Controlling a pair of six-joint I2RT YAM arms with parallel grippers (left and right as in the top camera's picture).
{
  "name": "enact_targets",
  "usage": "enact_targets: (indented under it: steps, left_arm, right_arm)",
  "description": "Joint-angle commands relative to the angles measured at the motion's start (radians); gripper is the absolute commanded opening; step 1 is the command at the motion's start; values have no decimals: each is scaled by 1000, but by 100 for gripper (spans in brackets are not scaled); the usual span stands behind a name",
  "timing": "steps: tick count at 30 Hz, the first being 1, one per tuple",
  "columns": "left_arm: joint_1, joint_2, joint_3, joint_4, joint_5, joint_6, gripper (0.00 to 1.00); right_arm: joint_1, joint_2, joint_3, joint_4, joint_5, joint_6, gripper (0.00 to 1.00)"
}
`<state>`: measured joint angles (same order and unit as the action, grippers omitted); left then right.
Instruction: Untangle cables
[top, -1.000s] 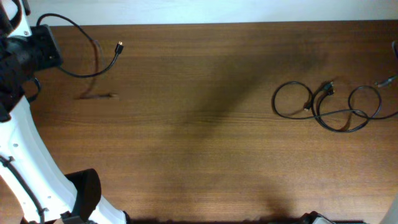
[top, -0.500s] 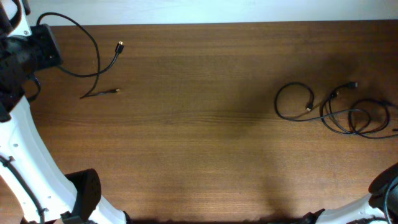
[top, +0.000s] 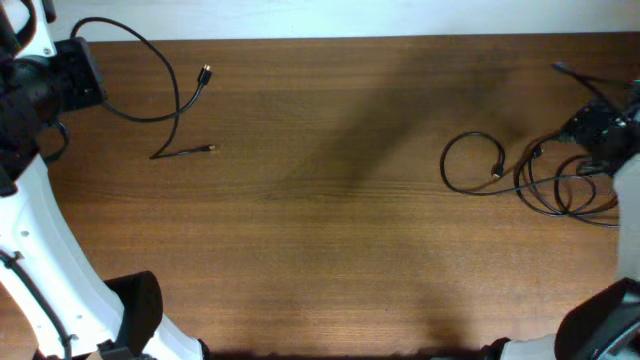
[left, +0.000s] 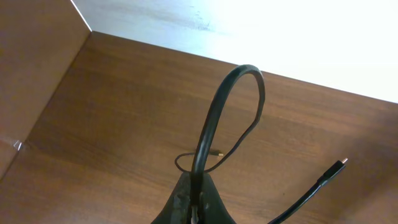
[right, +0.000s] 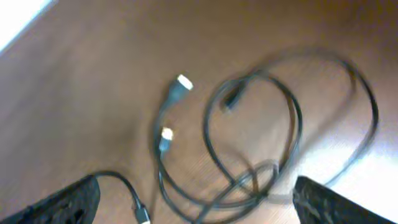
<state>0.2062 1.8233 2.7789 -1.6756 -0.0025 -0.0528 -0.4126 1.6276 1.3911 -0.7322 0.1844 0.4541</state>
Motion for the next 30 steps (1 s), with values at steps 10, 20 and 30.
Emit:
enact_targets:
  steps: [10, 20, 30]
  left_arm:
    - [4, -6, 6, 2, 15, 0, 0]
    - [4, -6, 6, -6, 37, 1, 0]
    - [4, -5, 3, -10, 37, 1, 0]
  right_arm:
    - [80, 330, 1, -170, -23, 1016, 4]
    - [778, 26, 315, 98, -30, 327, 4]
    - [1030, 80, 602, 72, 301, -17, 4]
